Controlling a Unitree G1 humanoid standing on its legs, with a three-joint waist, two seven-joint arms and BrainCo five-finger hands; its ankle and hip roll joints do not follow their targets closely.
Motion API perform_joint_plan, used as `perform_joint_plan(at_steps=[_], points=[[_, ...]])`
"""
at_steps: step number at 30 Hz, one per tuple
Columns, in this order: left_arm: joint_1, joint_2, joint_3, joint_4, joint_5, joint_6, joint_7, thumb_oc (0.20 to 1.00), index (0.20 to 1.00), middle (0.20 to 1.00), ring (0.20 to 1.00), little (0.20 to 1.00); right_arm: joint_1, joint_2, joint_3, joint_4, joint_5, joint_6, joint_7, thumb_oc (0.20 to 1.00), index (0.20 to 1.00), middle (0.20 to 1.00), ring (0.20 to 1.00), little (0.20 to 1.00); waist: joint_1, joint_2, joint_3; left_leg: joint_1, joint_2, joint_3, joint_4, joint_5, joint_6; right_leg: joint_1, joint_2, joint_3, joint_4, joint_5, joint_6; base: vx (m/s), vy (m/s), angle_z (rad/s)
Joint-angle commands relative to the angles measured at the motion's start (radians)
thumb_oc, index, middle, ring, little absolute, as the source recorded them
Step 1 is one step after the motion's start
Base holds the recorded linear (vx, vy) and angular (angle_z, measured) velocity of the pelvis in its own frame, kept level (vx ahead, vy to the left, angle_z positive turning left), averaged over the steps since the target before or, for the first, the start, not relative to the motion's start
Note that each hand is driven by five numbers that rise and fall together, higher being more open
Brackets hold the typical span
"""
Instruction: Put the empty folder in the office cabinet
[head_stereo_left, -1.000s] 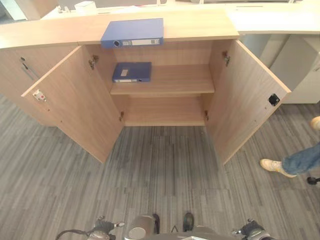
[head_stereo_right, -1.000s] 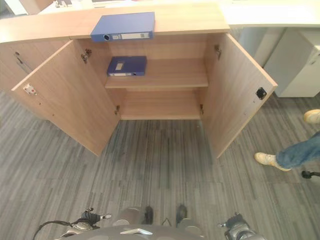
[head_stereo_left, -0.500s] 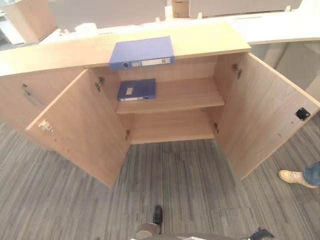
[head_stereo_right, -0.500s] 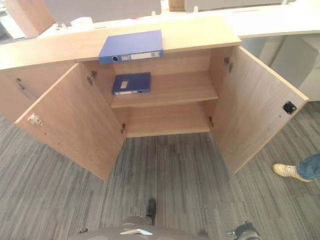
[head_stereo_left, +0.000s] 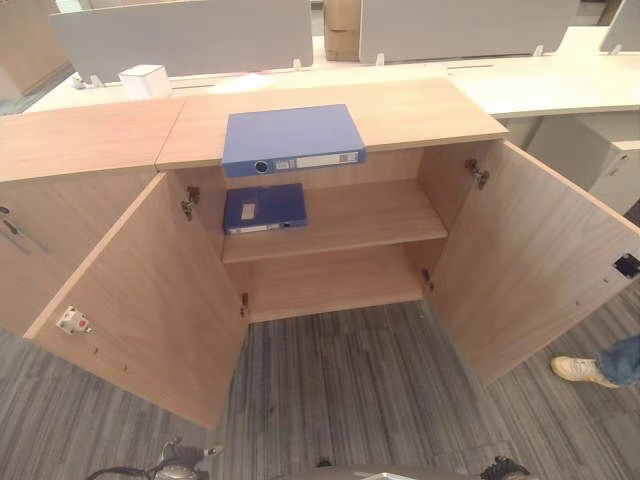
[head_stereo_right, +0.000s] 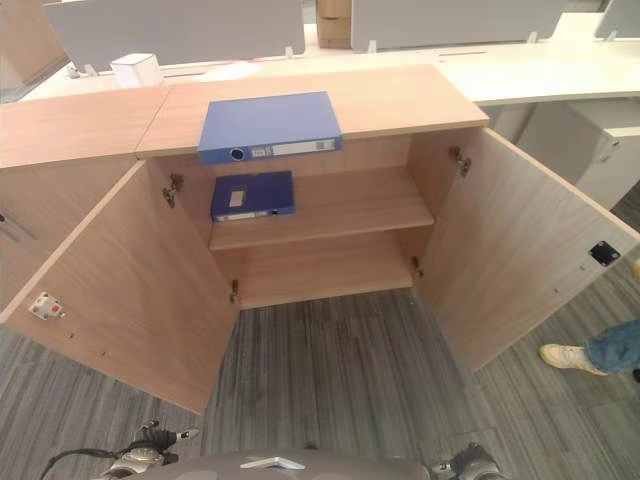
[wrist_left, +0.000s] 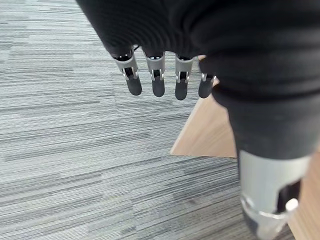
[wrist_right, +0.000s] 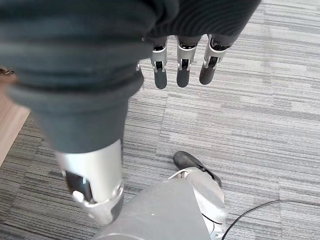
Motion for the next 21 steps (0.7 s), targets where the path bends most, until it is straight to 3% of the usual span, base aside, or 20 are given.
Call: perform_joint_plan(at_steps=[1, 4, 6, 8, 12, 21], points=[[-0.015, 0.030, 0.040, 0.001, 0.001, -0.013, 0.014, 1.000, 1.000, 1.000, 1.000, 1.000, -0.022, -0.061, 0.002, 0.008, 0.029, 0.007, -0.029, 1.000, 1.000, 1.000, 1.000, 1.000, -0.018, -0.011, 0.083, -0.035, 0.046, -0.073, -0.009, -0.030, -0.123, 0.004, 0.053, 0.030, -0.032, 0.102, -0.041, 0.17, -0.085, 0.44], [-0.013, 0.026, 0.034, 0.009, 0.020, -0.011, 0.009, 1.000, 1.000, 1.000, 1.000, 1.000, 0.002, -0.052, 0.002, 0.023, 0.025, 0.010, -0.026, 1.000, 1.000, 1.000, 1.000, 1.000, -0.037, -0.030, 0.089, -0.003, 0.043, -0.102, -0.009, -0.049, -0.127, -0.009, 0.088, 0.053, -0.076, 0.122, -0.037, 0.18, -0.103, 0.28], [-0.004, 0.019, 0.040, 0.029, 0.034, -0.007, -0.002, 1.000, 1.000, 1.000, 1.000, 1.000, 0.037, -0.038, 0.003, 0.048, 0.021, 0.011, -0.020, 1.000, 1.000, 1.000, 1.000, 1.000, -0.050, -0.047, 0.071, 0.034, 0.046, -0.133, -0.009, -0.073, -0.133, 0.018, 0.136, 0.028, -0.131, 0.111, -0.053, 0.22, -0.148, 0.60], [0.001, 0.013, 0.044, 0.034, 0.037, -0.003, -0.001, 1.000, 1.000, 1.000, 1.000, 1.000, 0.043, -0.036, 0.004, 0.053, 0.019, 0.012, -0.019, 1.000, 1.000, 1.000, 1.000, 1.000, -0.050, -0.050, 0.064, 0.041, 0.049, -0.137, -0.009, -0.077, -0.135, 0.031, 0.147, 0.024, -0.144, 0.113, -0.057, 0.17, -0.125, 0.70], [0.020, -0.022, 0.050, 0.053, 0.037, 0.001, -0.001, 1.000, 1.000, 1.000, 1.000, 1.000, 0.055, -0.025, 0.020, 0.036, 0.024, 0.002, -0.028, 1.000, 1.000, 1.000, 1.000, 1.000, -0.051, -0.052, 0.037, 0.050, 0.093, -0.150, -0.009, -0.080, -0.157, 0.074, 0.195, -0.012, -0.197, 0.102, -0.078, 0.16, -0.172, 0.18], [0.020, -0.040, 0.046, 0.048, 0.020, 0.001, 0.000, 1.000, 1.000, 1.000, 1.000, 1.000, 0.065, -0.038, 0.009, 0.016, 0.055, -0.011, -0.031, 1.000, 1.000, 1.000, 1.000, 1.000, -0.057, -0.052, 0.020, 0.080, 0.143, -0.130, -0.009, -0.093, -0.185, 0.107, 0.227, -0.011, -0.201, 0.061, -0.100, 0.11, -0.123, 0.04]])
